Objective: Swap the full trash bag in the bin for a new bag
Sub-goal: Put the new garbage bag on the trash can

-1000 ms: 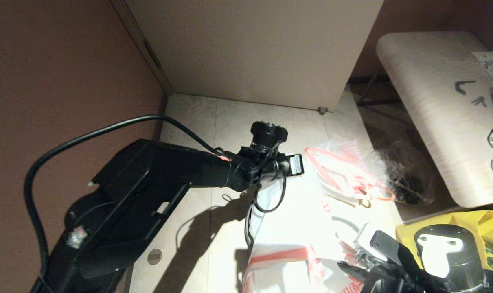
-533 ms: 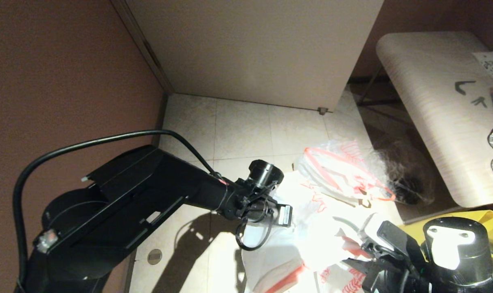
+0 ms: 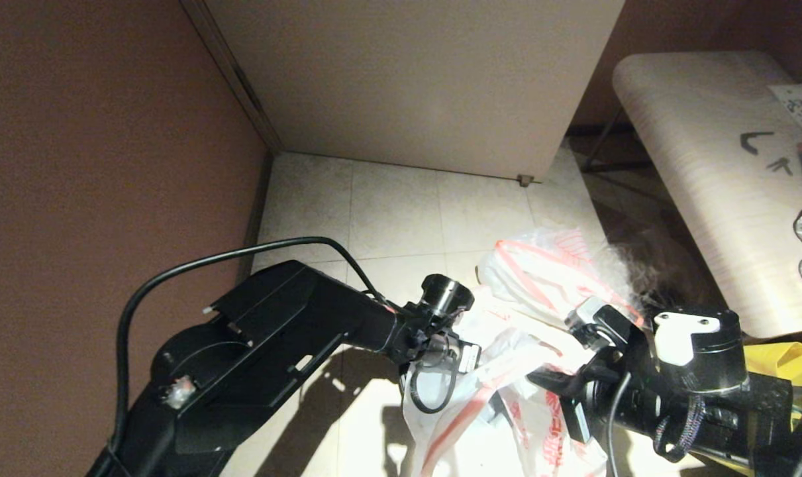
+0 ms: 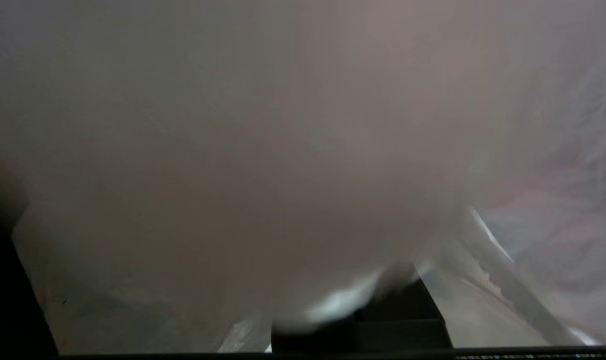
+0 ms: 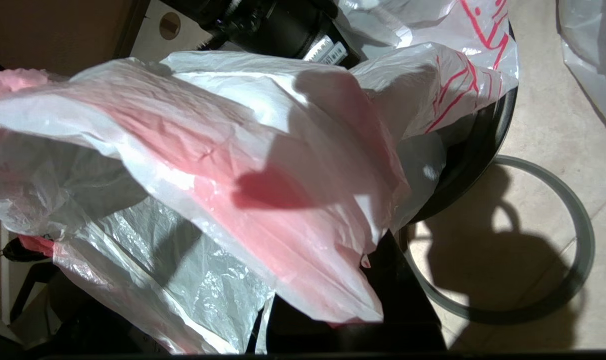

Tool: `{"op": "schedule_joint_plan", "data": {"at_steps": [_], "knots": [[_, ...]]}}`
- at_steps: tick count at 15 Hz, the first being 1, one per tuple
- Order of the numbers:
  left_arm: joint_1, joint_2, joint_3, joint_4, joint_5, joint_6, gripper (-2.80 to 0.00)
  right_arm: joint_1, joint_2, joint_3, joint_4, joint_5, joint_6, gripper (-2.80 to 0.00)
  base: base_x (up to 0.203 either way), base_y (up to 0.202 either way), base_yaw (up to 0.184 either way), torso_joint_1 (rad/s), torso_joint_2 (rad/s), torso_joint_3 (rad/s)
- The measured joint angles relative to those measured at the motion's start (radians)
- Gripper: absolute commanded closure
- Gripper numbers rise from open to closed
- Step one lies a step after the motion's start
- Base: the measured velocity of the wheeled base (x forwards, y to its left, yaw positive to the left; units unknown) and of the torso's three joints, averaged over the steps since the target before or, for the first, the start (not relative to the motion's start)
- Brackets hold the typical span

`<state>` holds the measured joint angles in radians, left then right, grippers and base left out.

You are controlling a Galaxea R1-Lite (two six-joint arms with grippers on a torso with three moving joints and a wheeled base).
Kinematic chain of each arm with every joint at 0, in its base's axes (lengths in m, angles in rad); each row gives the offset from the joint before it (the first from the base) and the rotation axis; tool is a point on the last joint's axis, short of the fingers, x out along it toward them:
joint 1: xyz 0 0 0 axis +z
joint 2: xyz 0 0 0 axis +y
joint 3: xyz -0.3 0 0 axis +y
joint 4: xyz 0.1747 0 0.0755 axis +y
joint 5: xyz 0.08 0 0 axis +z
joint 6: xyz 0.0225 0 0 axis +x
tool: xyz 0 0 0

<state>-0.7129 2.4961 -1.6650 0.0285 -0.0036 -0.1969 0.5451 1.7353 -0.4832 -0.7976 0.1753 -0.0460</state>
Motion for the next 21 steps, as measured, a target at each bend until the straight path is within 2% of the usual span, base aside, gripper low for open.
{"op": "schedule_joint_plan", "data": {"at_steps": [1, 4, 5, 9, 14, 16, 18, 21], "knots": [[0.006, 0.031, -0.044, 0.023, 0.020, 0.007, 0.00, -0.014, 0.019, -0.012, -0.001, 0.011, 0.002, 0.00, 0.000, 0.000, 0.000, 0.000, 0.00, 0.000], [0.016, 0.117, -0.107, 0.054, 0.177, 0.098, 0.00, -0.036, 0.066, -0.025, -0.024, 0.018, 0.004, 0.00, 0.000, 0.000, 0.000, 0.000, 0.00, 0.000], [0.014, 0.133, -0.106, 0.054, 0.208, 0.112, 0.00, -0.041, 0.077, -0.023, -0.034, 0.018, 0.006, 0.00, 0.000, 0.000, 0.000, 0.000, 0.00, 0.000], [-0.003, 0.170, -0.087, 0.042, 0.234, 0.125, 0.00, -0.046, 0.113, -0.016, -0.061, 0.019, 0.057, 0.00, 0.000, 0.000, 0.000, 0.000, 0.00, 0.000], [-0.007, 0.263, -0.246, 0.069, 0.319, 0.196, 0.00, -0.042, 0.132, -0.015, -0.061, 0.057, 0.097, 0.00, 0.000, 0.000, 0.000, 0.000, 0.00, 0.000], [-0.003, 0.286, -0.271, 0.074, 0.325, 0.213, 0.00, -0.040, 0.124, -0.016, -0.062, 0.057, 0.096, 0.00, 0.000, 0.000, 0.000, 0.000, 0.00, 0.000], [-0.002, 0.268, -0.250, 0.062, 0.328, 0.185, 0.00, -0.039, 0.103, -0.015, -0.062, 0.058, 0.105, 0.00, 0.000, 0.000, 0.000, 0.000, 0.00, 0.000], [-0.008, 0.149, -0.088, -0.036, 0.305, 0.129, 0.00, -0.039, 0.077, 0.000, -0.062, 0.058, 0.151, 0.00, 0.000, 0.000, 0.000, 0.000, 0.00, 0.000]]}}
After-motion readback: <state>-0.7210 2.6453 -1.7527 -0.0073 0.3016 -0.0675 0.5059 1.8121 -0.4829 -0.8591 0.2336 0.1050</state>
